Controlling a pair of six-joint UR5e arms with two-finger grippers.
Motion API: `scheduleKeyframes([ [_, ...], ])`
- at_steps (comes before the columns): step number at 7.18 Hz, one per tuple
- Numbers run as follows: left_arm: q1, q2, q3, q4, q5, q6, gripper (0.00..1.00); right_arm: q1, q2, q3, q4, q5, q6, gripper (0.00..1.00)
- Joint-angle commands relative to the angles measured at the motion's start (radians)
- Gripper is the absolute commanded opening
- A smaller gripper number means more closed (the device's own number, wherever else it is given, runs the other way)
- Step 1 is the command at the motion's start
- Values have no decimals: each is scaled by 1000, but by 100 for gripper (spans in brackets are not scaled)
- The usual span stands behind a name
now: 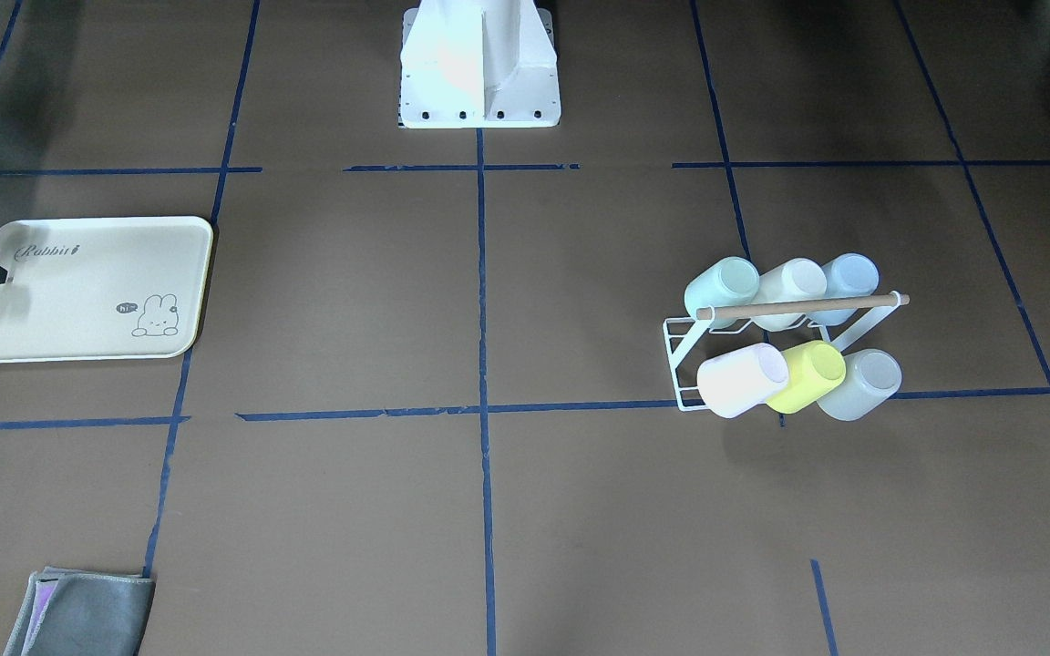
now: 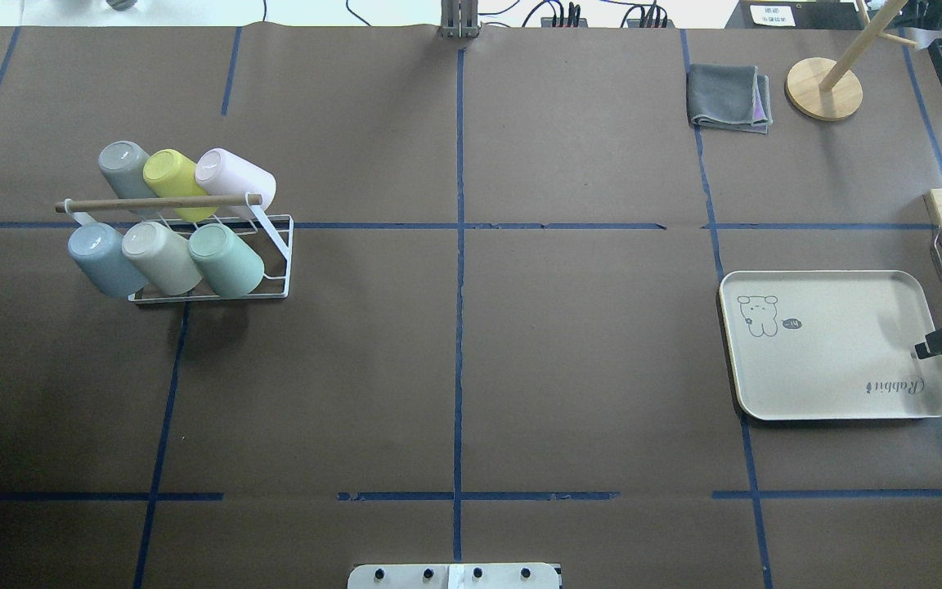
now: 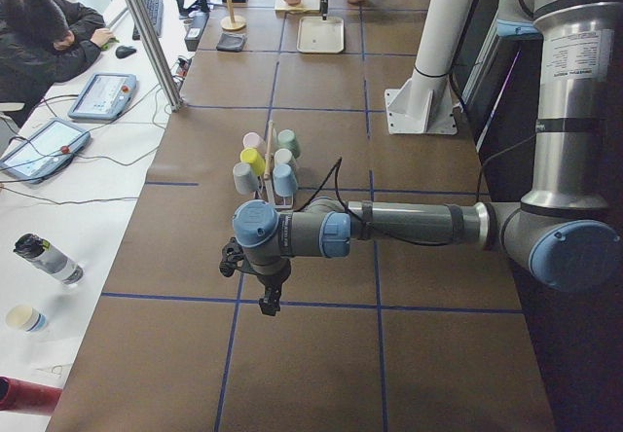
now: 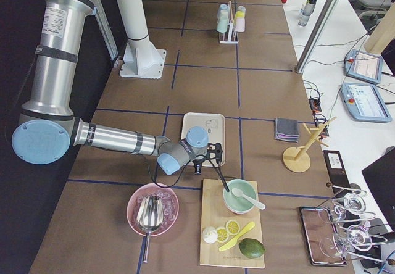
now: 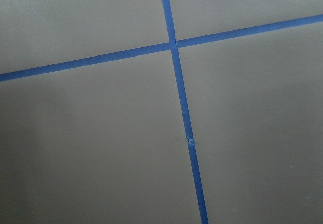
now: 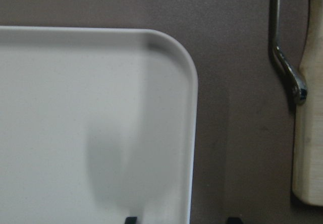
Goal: Pick up and place green cup on tray
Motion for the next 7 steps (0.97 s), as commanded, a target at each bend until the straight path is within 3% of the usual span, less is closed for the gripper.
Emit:
scheduleKeyframes([
  [1,0,0,0,0,0,2,100,-2,1,-5,-1,-1,0,31],
  [2,0,0,0,0,0,3,100,-1,1,-4,-1,1,0,10],
  [3,0,0,0,0,0,3,100,-1,2,-4,-1,1,0,1],
  [7,0,8,0,2,0,5,100,1,28,17,-14,41,17,0],
])
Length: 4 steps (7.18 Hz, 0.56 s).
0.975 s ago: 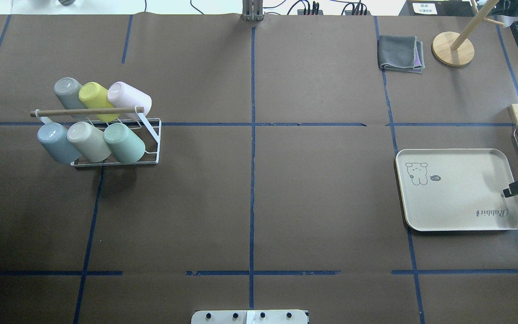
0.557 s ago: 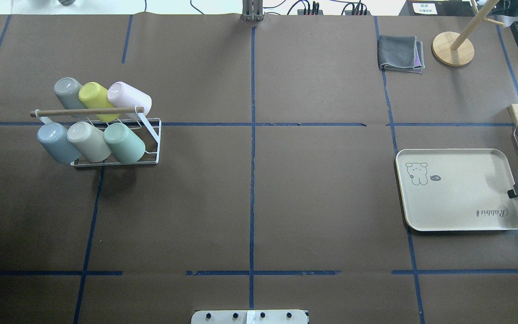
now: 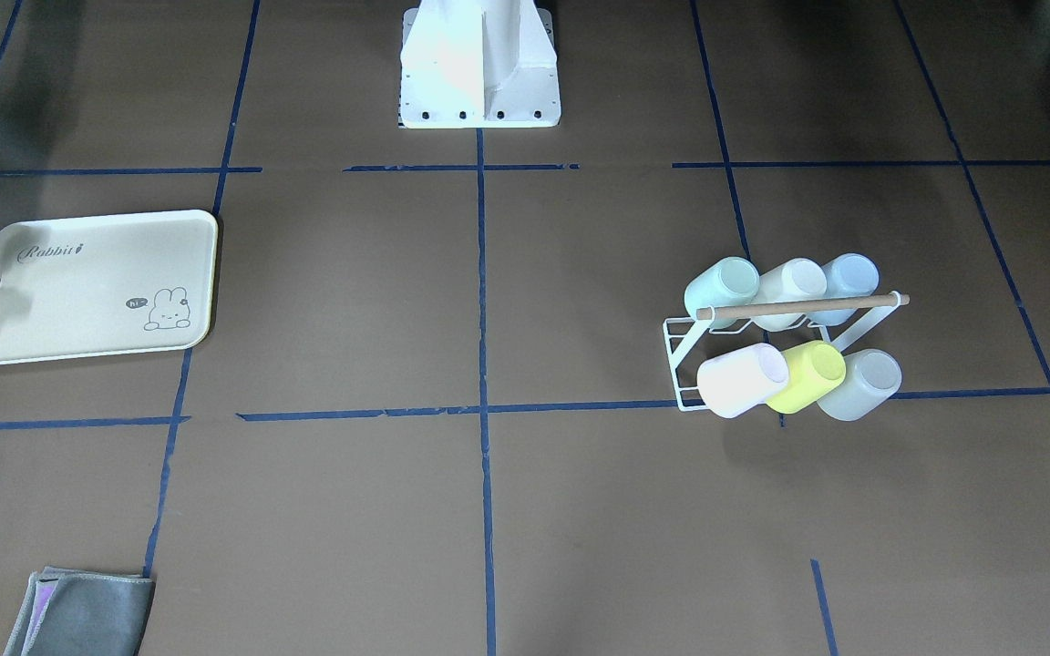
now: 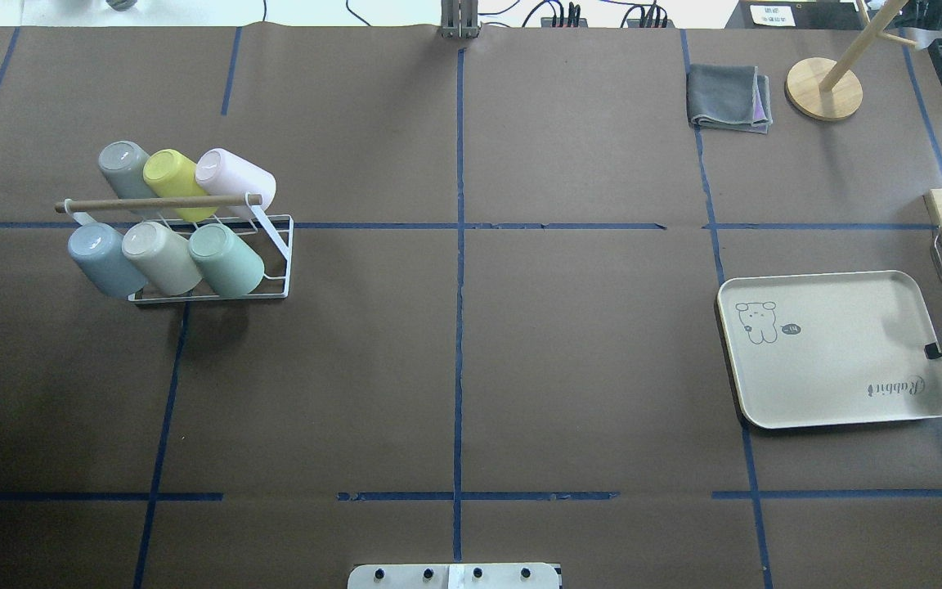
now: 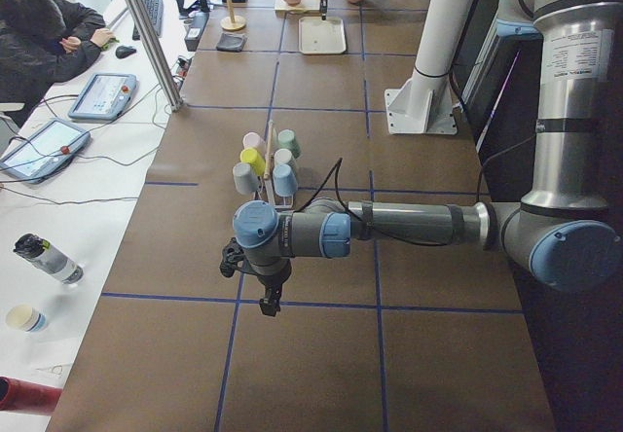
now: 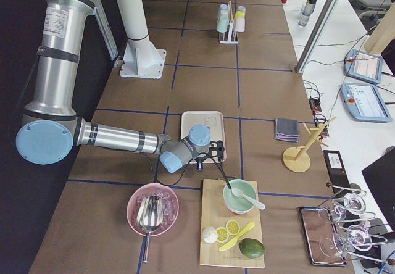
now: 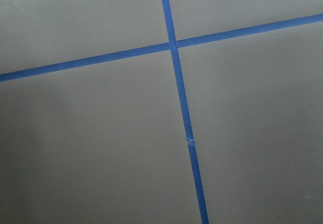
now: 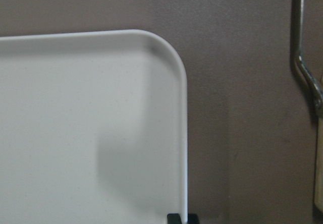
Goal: Pick up and place green cup on tray
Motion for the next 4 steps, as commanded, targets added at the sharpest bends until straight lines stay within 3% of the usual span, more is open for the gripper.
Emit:
scheduleKeyframes([
  [1,0,6,0,1,0,1,100,0,6,30,-2,30,16,0],
  [4,0,9,0,2,0,1,100,-16,107,103,-1,41,285,0],
])
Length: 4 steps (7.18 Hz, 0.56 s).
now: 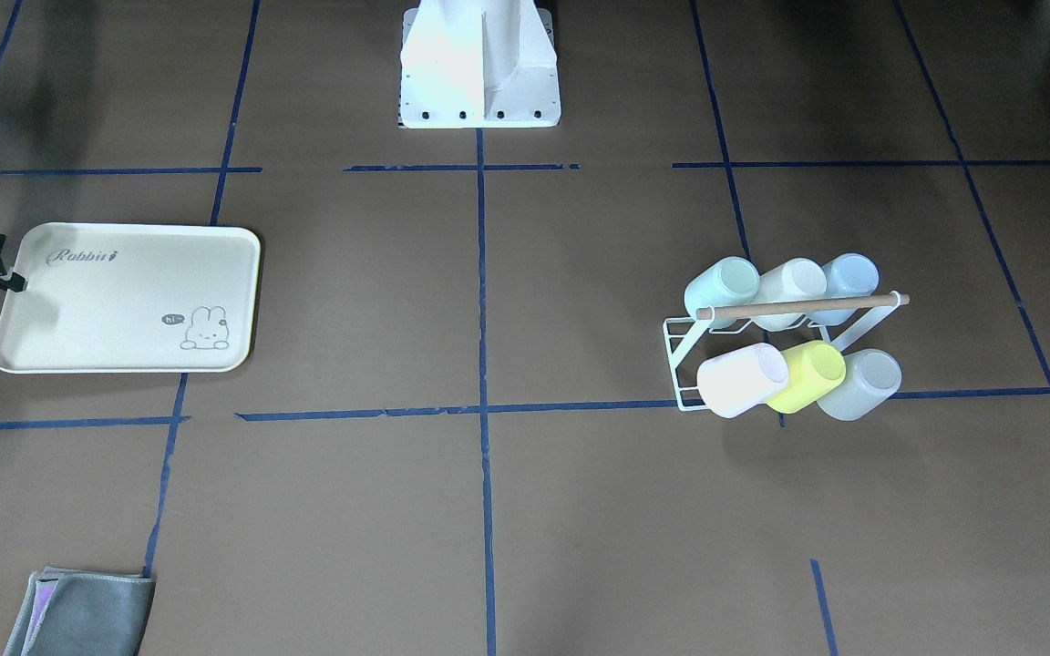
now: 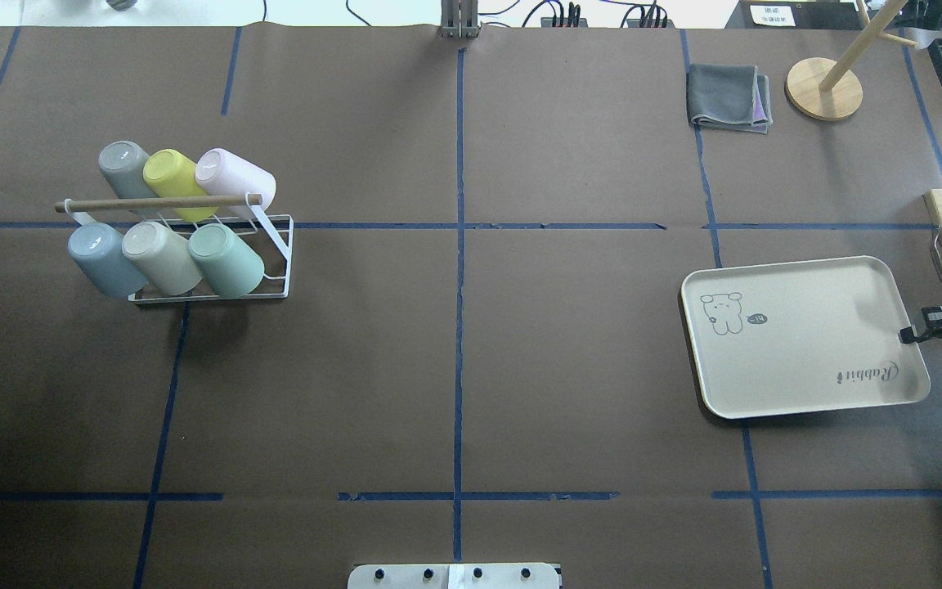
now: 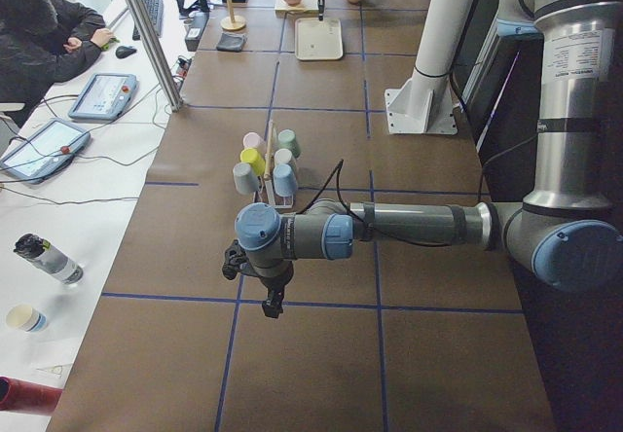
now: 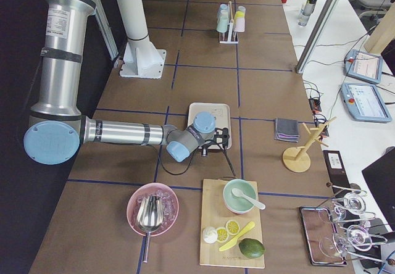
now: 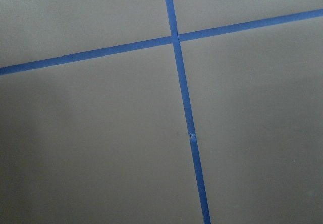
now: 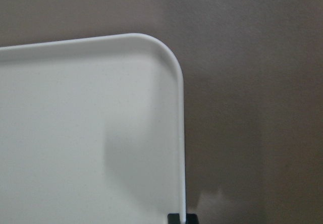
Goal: Pick up and place green cup on tray
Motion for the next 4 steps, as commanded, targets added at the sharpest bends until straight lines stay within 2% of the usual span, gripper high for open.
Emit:
scheduleKeyframes([
  [1,0,1,0,1,-3,2,100,-46,95,30,6,-1,155,0],
  [4,2,1,0,-2,-5,2,100,-192,280,58,0,-38,336,0],
])
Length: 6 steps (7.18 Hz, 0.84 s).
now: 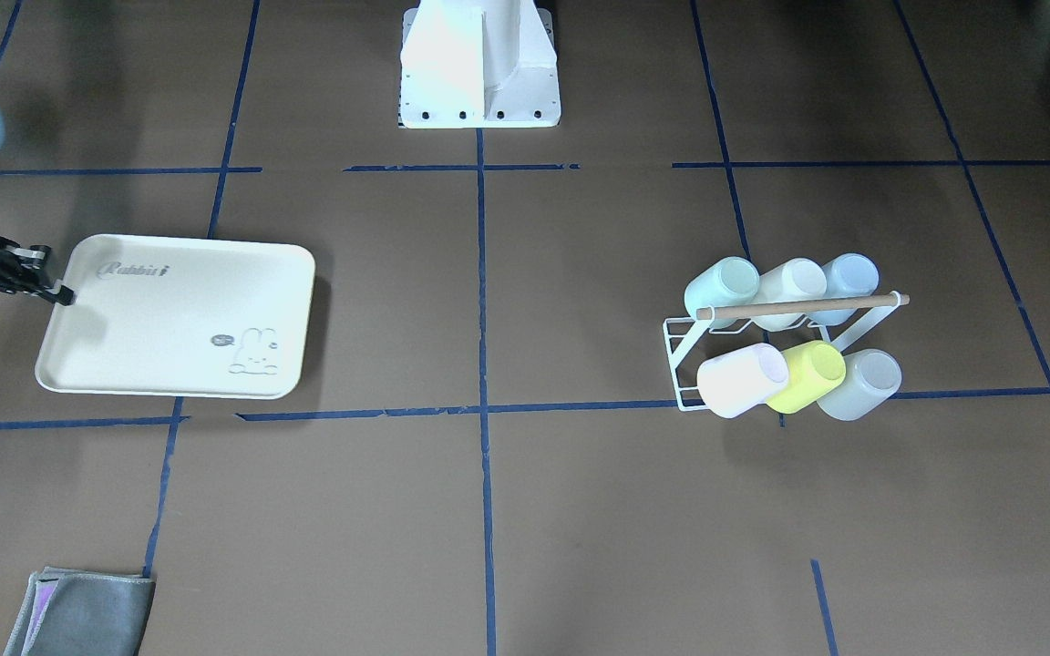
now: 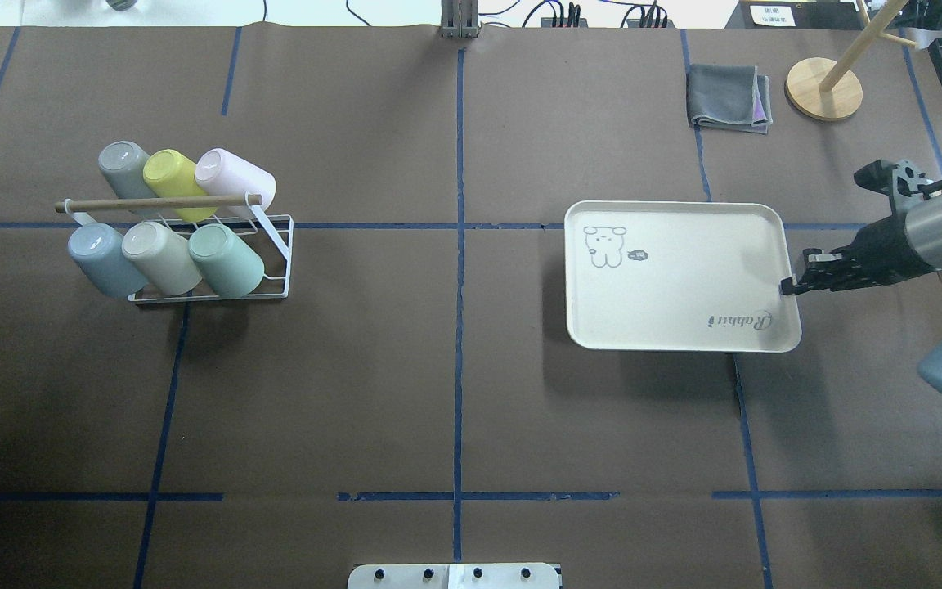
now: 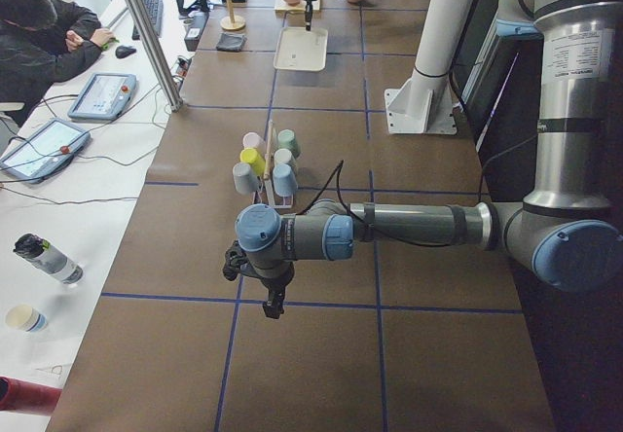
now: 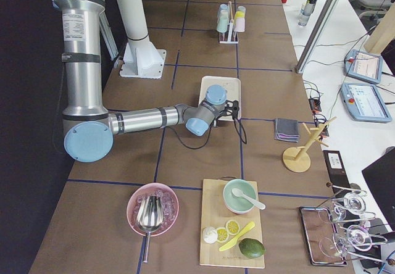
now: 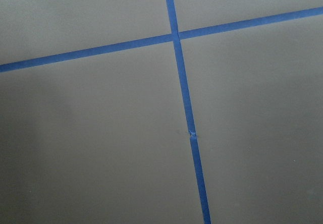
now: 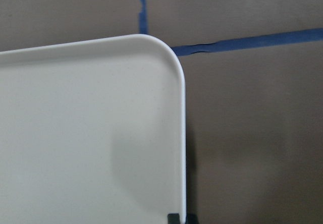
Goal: Pick up and place green cup on tray
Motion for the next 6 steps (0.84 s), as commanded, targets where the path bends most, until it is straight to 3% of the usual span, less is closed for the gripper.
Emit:
scheduleKeyframes([
  [1,1,0,0,-3,-1,0,100,-147,162,6,-3,-90,190,0],
  [2,1,0,0,-3,-1,0,100,-252,221,6,-6,-194,305,0],
  [4,1,0,4,-2,-1,0,100,-380,298,0,-136,-359,322,0],
  [6,1,0,7,-2,-3,0,100,-421,287,-6,-136,-381,316,0],
])
